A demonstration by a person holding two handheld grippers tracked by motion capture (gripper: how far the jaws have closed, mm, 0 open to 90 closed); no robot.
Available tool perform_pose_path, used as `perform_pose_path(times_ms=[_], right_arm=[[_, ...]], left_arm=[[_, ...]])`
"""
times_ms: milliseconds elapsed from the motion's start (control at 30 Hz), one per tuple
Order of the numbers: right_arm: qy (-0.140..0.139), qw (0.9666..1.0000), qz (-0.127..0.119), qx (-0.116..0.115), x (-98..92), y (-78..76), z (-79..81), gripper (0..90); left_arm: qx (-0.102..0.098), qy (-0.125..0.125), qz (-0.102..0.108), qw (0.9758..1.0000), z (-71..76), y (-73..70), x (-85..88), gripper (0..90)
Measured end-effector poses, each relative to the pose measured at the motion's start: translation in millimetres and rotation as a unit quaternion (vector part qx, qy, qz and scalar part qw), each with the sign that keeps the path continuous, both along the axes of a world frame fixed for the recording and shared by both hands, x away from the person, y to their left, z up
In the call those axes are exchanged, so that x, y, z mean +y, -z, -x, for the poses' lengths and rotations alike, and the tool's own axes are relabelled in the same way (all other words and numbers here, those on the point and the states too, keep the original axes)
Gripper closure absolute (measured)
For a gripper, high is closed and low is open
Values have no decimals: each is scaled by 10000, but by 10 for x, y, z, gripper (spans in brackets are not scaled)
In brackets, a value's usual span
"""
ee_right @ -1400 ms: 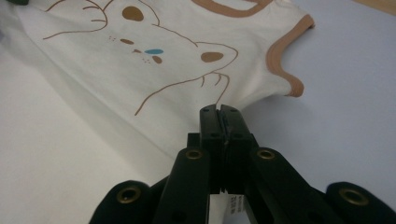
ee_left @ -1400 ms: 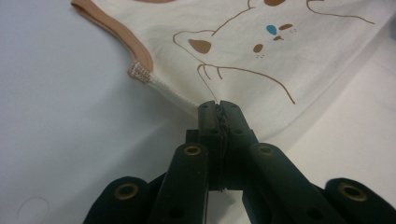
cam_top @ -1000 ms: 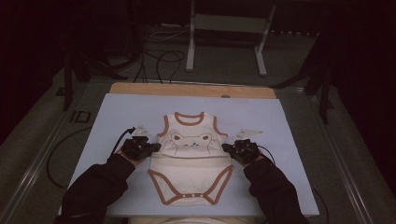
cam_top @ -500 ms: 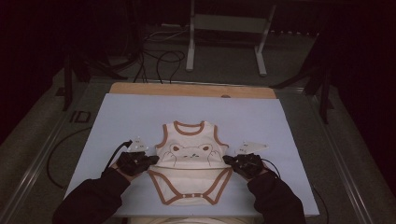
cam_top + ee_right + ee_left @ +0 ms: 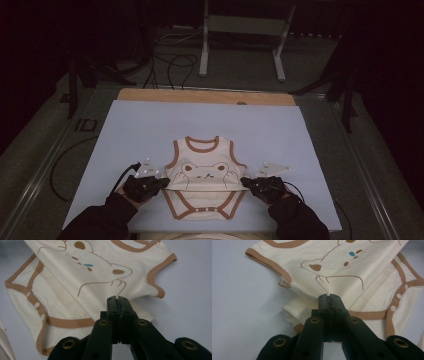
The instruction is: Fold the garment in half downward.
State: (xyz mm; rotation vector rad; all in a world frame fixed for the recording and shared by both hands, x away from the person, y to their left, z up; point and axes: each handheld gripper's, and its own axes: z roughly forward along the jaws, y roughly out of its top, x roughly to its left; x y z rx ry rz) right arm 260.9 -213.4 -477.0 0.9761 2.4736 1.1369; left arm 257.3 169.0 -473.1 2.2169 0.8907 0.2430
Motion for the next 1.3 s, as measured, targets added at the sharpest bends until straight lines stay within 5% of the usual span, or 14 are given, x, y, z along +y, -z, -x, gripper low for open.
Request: perform_pose_path(times_ms=[1300], right_arm=[[-48, 9988, 148, 463, -59, 319, 253, 893]], left_arm=[[474, 93, -88, 9988, 214, 360, -31, 896]])
